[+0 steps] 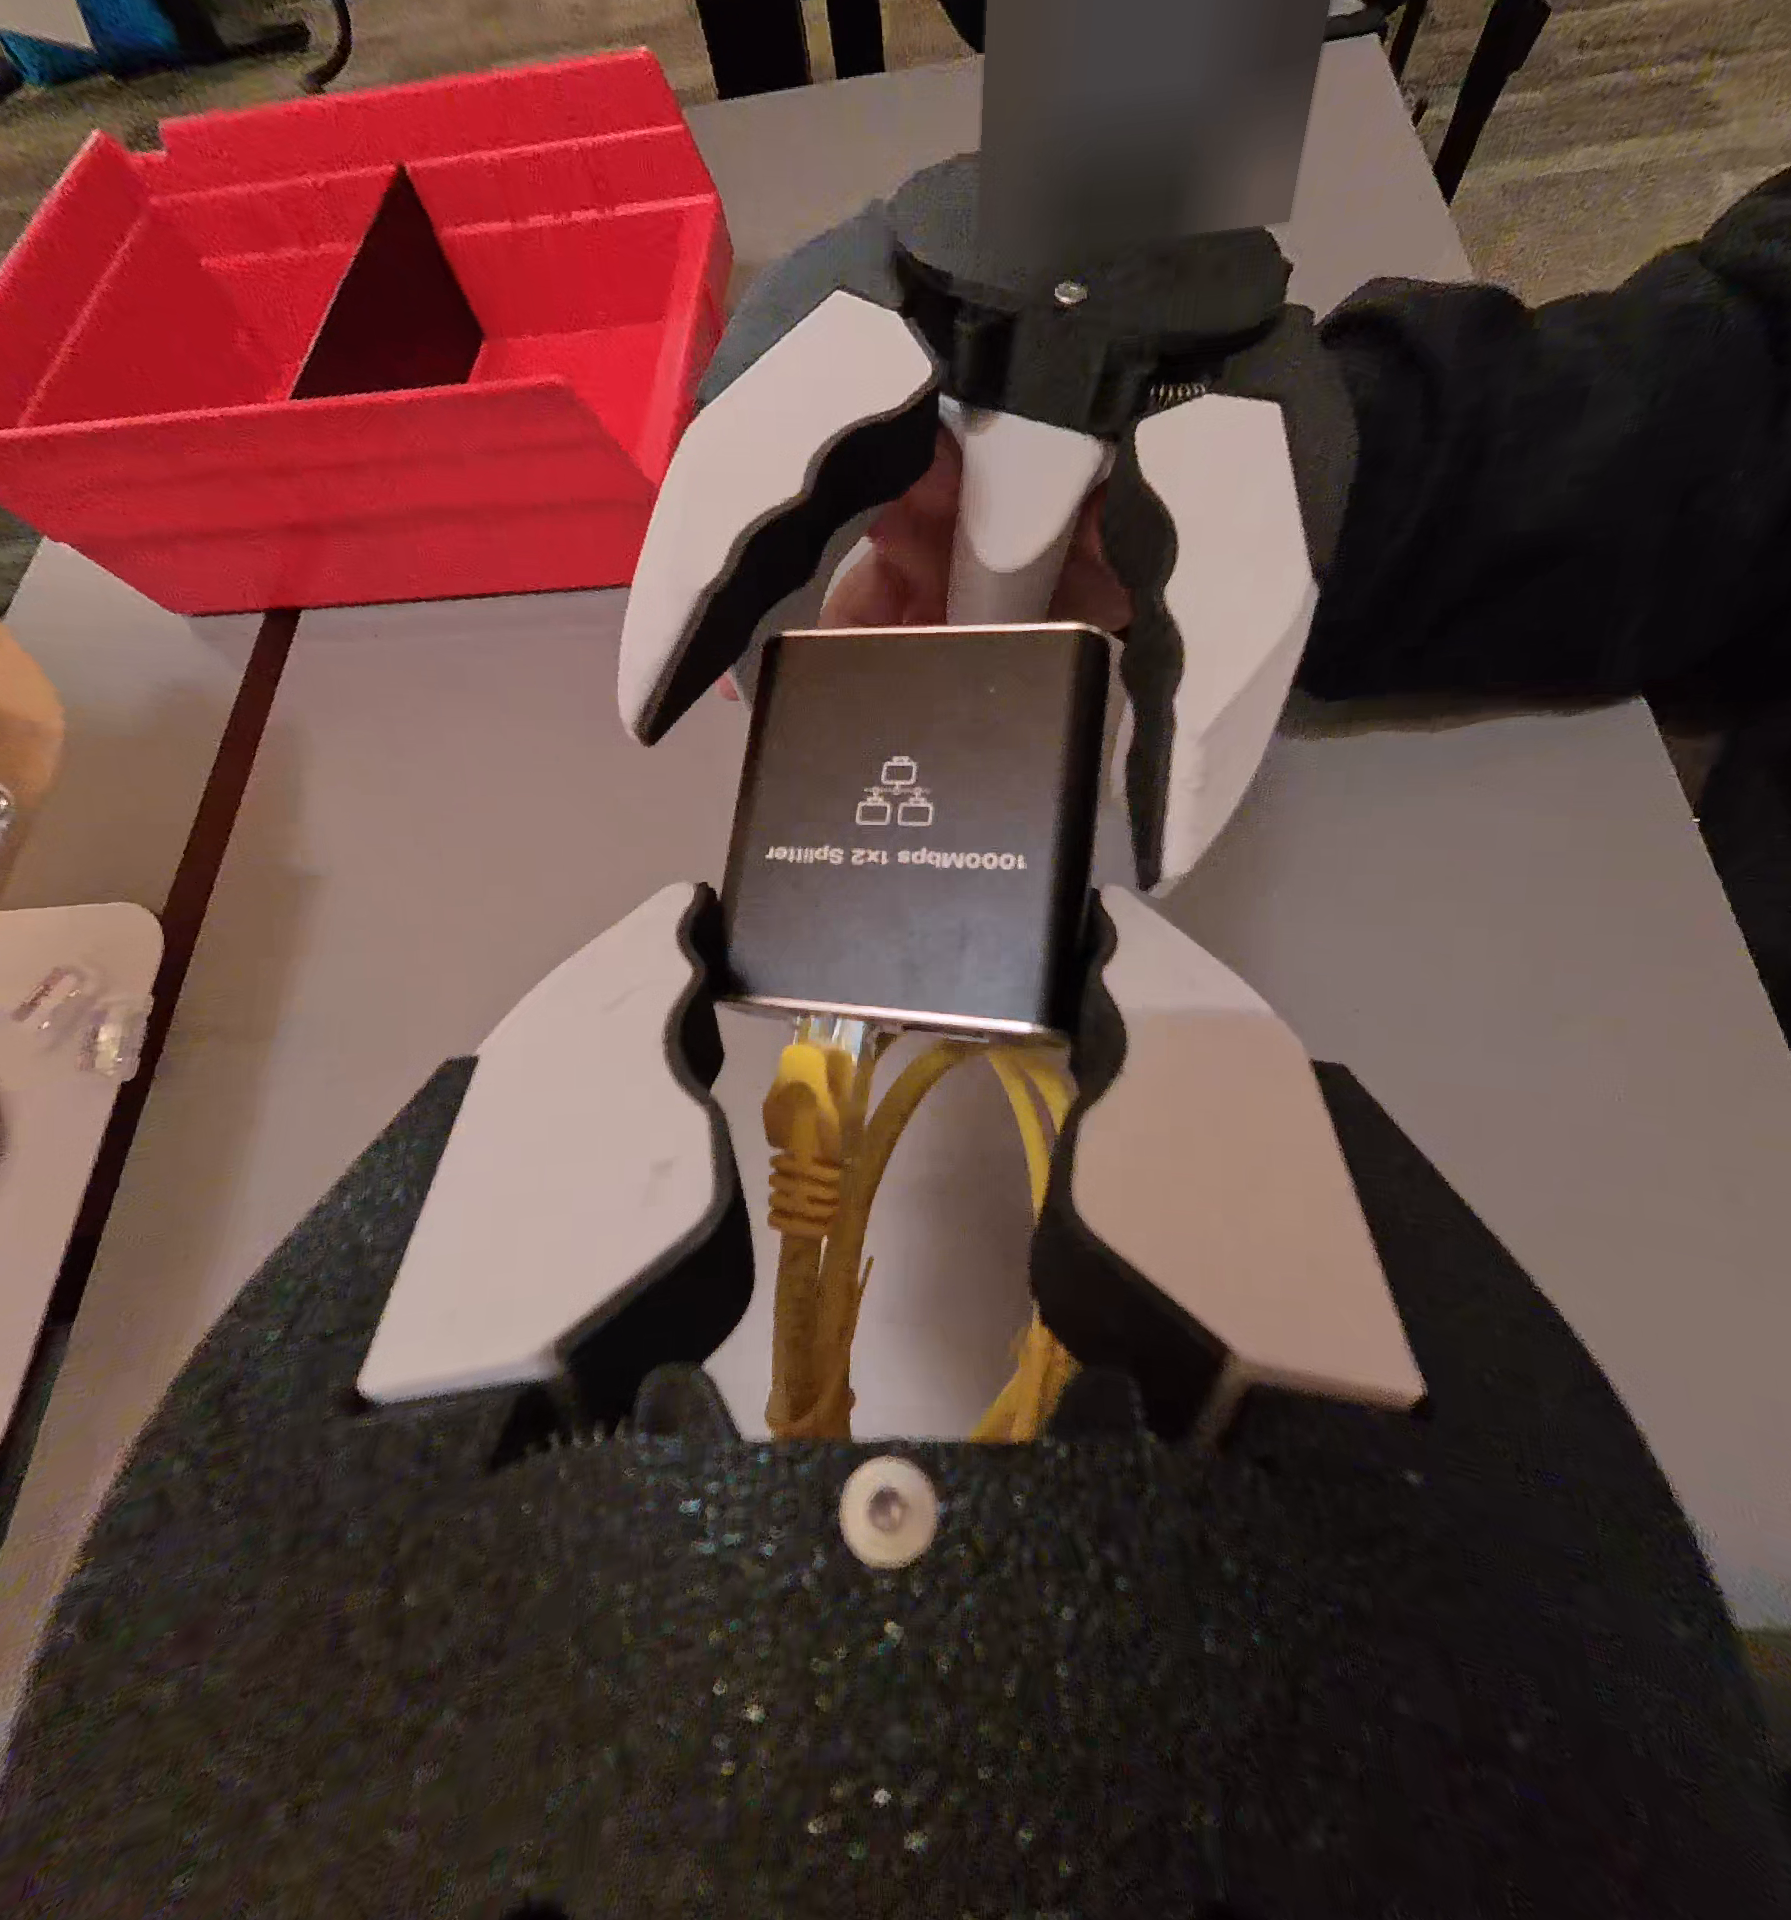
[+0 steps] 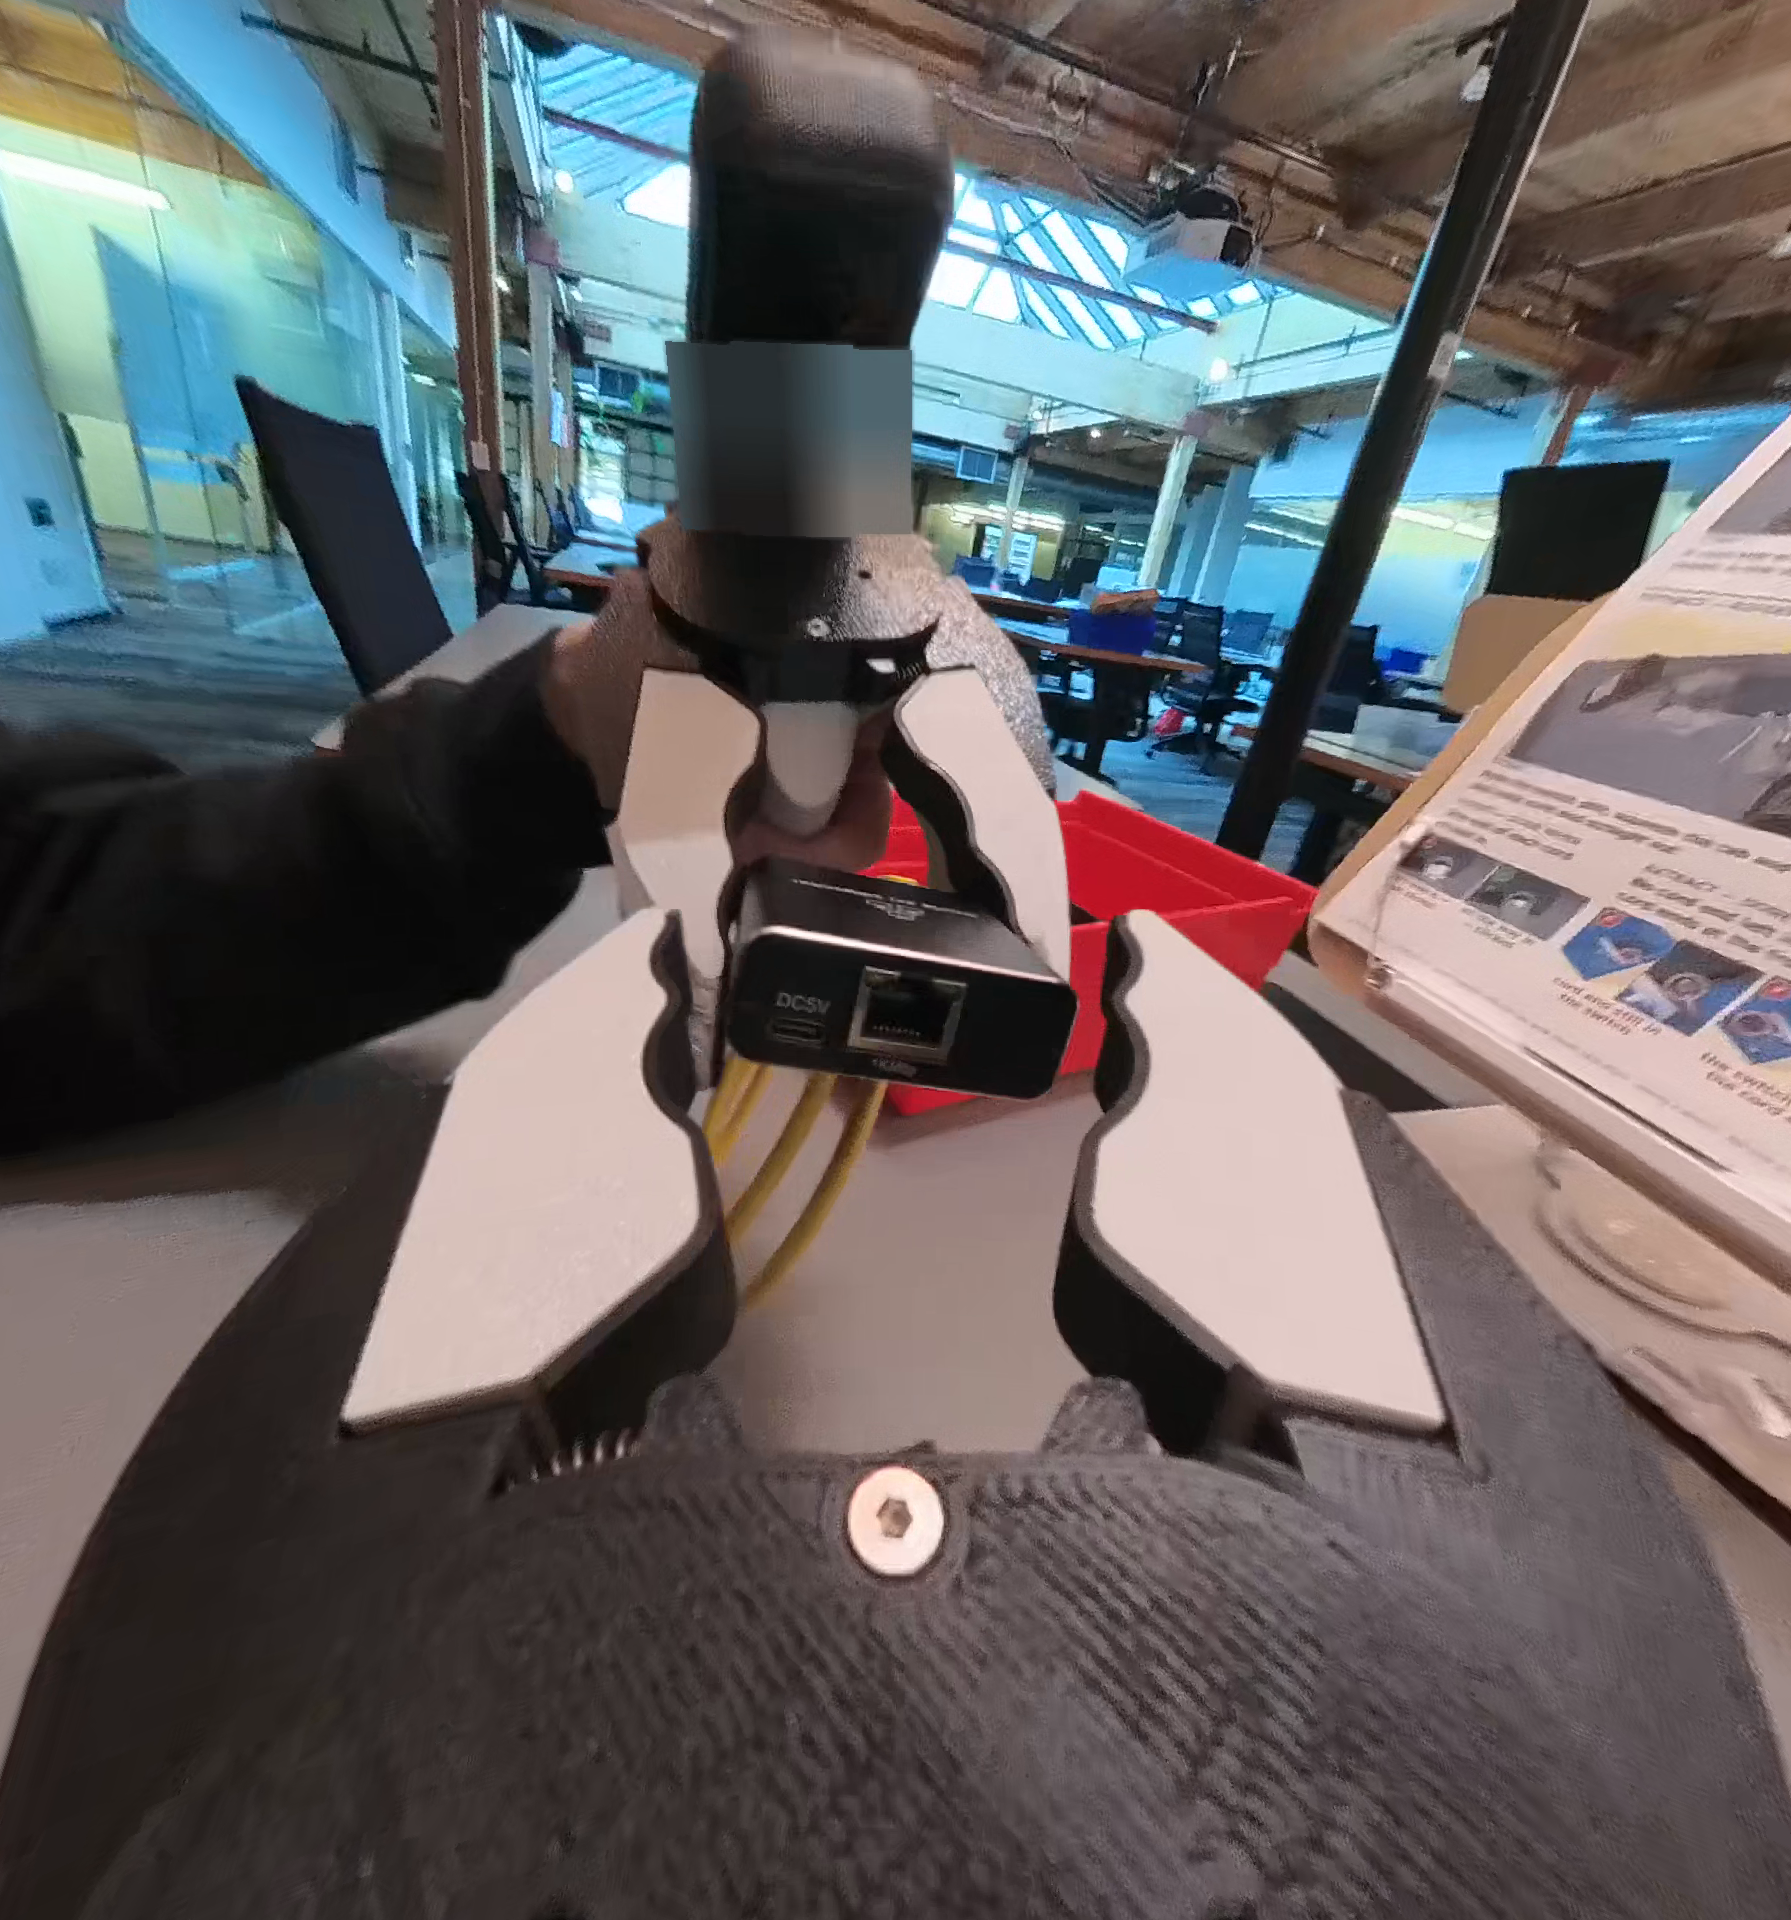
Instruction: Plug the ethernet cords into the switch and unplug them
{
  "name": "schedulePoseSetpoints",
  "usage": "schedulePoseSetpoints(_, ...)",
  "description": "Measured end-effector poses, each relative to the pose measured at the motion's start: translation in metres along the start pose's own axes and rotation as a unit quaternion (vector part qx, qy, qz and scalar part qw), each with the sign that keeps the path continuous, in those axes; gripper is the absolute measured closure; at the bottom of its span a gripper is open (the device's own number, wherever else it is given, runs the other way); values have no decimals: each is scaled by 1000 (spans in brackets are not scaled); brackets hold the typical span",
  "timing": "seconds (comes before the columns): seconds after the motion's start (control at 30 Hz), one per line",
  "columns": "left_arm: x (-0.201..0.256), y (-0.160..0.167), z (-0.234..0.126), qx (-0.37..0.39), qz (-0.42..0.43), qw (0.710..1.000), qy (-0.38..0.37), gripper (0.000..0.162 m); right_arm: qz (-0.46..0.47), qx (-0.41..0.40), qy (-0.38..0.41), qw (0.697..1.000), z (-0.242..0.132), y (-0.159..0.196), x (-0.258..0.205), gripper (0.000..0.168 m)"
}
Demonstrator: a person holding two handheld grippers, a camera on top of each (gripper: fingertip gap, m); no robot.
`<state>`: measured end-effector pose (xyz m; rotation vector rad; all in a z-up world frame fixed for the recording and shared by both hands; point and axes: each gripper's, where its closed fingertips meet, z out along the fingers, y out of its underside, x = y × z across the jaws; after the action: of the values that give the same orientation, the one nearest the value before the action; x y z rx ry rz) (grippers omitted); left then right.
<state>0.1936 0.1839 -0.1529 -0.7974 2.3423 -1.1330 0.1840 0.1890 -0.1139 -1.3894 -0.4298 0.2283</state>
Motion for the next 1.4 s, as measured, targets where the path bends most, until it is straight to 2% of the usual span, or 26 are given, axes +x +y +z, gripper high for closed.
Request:
schedulePoseSetpoints(0.07,0,3,3,-10,-1,1000,4,97,-8,-6,-7,1000,-2,8,1,102)
schedulePoseSetpoints(0.27,-3,7,13,-35,8,999,-10,97,43,-23,-33,998,-11,26,2,104)
schedulePoseSetpoints(0.4,1,10,17,-40,0,999,2,97,52,-16,-42,998,-12,21,0,105)
schedulePoseSetpoints(0.57,-8,-6,15,19,-20,999,-25,93,72,33,-21,997,-27,5,13,105)
schedulePoseSetpoints(0.7,-3,-16,15,84,-57,994,29,93,114,98,-37,988,-35,-9,15,105)
schedulePoseSetpoints(0.83,8,-22,21,106,-37,992,65,99,105,101,-56,988,-32,-12,7,105)
schedulePoseSetpoints(1.0,2,-20,15,80,-22,996,33,100,102,62,-51,992,-33,-1,10,105)
schedulePoseSetpoints(1.1,3,-11,15,28,12,999,9,100,92,48,-52,993,-27,4,5,103)
schedulePoseSetpoints(1.23,10,0,18,-19,21,999,20,99,74,36,-64,995,-20,7,-5,95)
schedulePoseSetpoints(1.3,14,3,18,-27,22,999,32,99,55,13,-66,996,-18,12,-8,88)
schedulePoseSetpoints(1.4,16,3,21,-37,29,998,33,100,49,-31,-76,995,-11,27,-14,88)
